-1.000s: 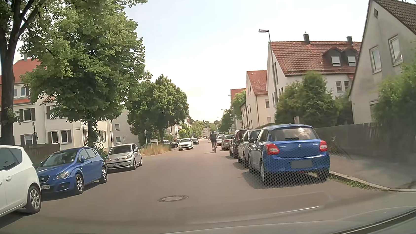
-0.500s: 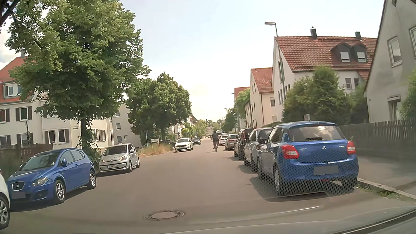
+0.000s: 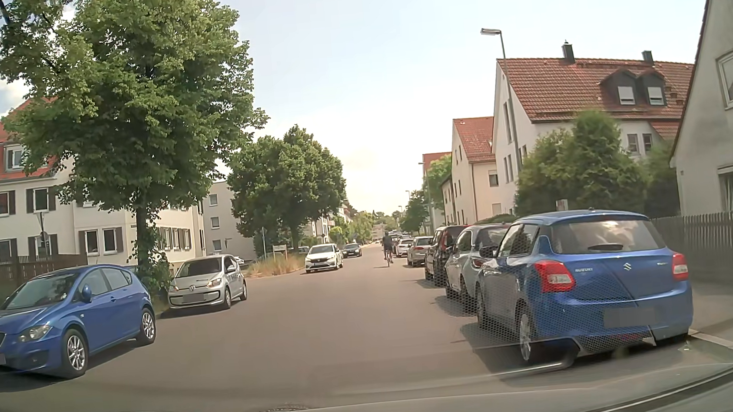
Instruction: Follow the waypoints while adhering to traffic rules and regulations
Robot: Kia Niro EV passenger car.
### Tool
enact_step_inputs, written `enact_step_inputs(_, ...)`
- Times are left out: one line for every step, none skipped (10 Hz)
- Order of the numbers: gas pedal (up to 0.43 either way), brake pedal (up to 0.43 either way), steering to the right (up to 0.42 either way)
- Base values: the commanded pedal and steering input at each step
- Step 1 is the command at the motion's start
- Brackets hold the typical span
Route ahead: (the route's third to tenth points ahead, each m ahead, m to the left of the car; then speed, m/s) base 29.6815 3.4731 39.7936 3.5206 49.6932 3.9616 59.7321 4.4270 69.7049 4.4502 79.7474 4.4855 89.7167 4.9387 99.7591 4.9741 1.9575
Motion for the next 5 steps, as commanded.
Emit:
enact_step_inputs(0.000, 0.189, -0.083)
enact_step_inputs(0.000, 0.183, -0.082)
enact_step_inputs(0.000, 0.171, -0.083)
enact_step_inputs(0.000, 0.159, -0.082)
enact_step_inputs(0.000, 0.140, -0.082)
